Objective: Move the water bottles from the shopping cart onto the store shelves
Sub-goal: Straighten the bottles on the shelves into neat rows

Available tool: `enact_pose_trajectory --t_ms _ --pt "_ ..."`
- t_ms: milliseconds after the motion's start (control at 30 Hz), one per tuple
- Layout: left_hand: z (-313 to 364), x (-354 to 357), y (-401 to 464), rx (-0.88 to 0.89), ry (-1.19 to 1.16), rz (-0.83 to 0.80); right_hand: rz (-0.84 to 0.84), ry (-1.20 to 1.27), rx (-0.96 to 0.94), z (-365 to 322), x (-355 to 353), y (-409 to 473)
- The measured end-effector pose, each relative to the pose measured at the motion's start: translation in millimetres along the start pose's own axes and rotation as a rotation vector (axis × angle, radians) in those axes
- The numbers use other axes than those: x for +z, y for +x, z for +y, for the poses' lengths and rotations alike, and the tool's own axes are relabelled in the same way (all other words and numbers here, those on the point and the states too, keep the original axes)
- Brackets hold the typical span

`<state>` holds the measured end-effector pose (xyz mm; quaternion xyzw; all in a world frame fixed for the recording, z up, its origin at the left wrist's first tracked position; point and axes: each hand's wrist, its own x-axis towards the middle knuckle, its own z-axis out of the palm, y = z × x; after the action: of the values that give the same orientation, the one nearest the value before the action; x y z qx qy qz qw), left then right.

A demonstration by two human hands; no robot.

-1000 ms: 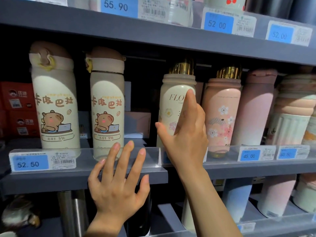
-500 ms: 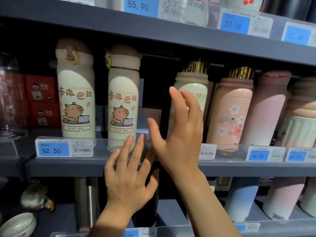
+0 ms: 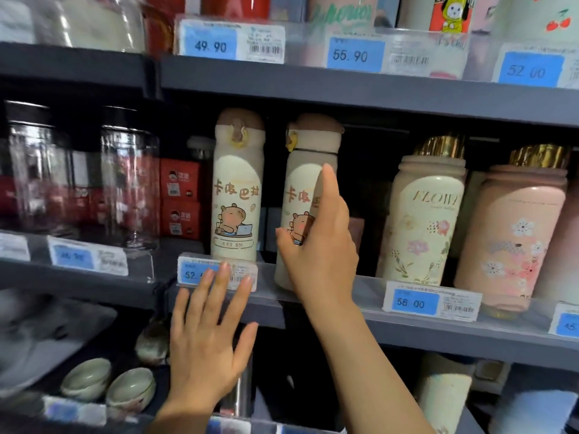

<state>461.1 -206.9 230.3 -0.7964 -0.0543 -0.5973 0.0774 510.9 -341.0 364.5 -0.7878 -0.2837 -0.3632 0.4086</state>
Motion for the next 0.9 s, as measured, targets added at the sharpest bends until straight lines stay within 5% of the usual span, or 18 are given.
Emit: enact_pose_trajectory --t_ms 633,900 --pt "-5.6 10.9 -2.2 0.008 -0.017 0.080 0.055 -0.161 -0.048 20.6 -18.8 -2.6" --pt "13.0 3.9 0.0 -0.097 -0.100 0.035 0.186 -0.195 -0.331 40.2 -47.5 -27.6"
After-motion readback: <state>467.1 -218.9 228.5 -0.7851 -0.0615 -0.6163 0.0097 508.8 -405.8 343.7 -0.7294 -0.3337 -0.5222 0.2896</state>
